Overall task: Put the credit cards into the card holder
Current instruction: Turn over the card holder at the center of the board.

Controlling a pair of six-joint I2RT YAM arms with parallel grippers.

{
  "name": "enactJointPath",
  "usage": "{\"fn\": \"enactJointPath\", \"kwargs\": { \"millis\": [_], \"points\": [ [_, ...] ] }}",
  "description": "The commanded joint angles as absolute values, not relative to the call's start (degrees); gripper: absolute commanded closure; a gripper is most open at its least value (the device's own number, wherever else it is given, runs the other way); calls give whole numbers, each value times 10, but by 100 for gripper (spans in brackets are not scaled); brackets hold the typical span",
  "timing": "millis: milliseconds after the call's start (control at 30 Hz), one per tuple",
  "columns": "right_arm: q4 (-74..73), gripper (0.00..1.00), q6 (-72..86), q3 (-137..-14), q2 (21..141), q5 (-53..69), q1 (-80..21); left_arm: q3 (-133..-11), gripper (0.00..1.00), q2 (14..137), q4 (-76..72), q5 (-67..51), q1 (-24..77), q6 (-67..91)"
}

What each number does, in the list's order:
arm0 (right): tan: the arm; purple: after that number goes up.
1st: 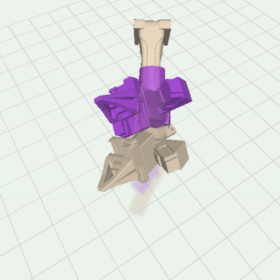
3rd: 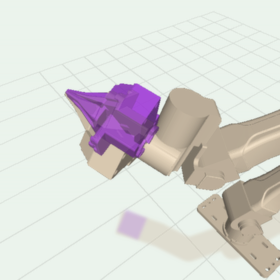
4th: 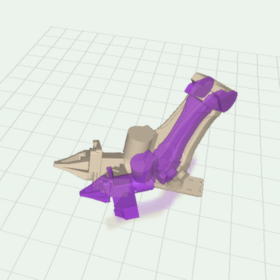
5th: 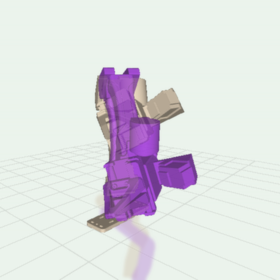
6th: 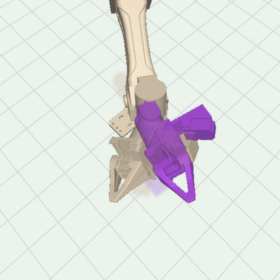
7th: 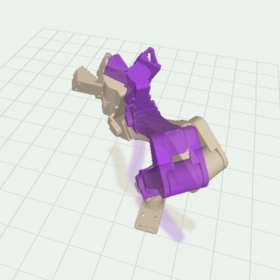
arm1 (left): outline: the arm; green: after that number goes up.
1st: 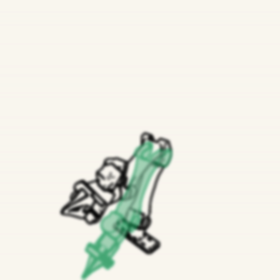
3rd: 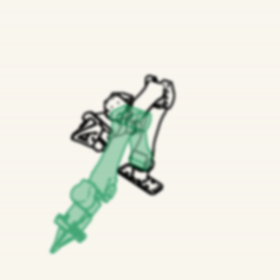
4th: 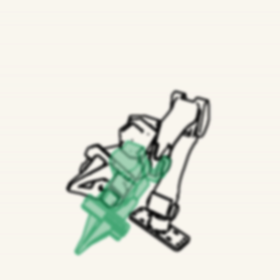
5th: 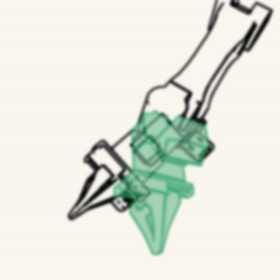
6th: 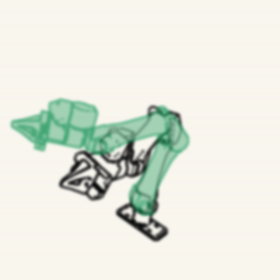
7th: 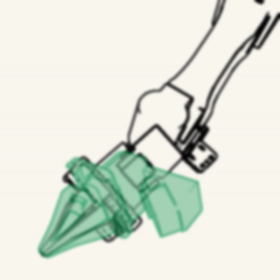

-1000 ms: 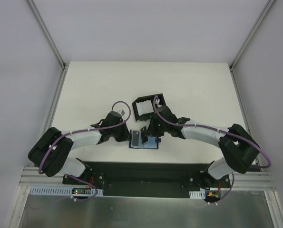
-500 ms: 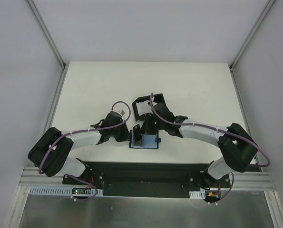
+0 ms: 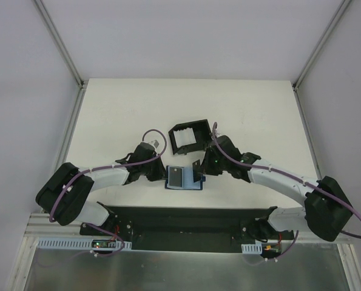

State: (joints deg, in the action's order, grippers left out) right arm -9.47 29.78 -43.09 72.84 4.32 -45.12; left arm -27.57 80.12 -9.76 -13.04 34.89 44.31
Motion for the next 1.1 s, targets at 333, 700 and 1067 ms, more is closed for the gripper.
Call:
{"fn": "enactJointPath", "kwargs": {
  "millis": [333, 700, 1067],
  "points": [
    [-118, 100, 285, -429, 765, 35, -449, -257, 100, 819, -45, -105, 352, 428],
    [-131, 100, 272, -432, 766, 41, -441, -258, 100, 820, -45, -105, 351, 427],
    [-120, 100, 280, -430, 802, 40, -439, -259, 100, 822, -44, -107, 351, 427]
  ]
}}
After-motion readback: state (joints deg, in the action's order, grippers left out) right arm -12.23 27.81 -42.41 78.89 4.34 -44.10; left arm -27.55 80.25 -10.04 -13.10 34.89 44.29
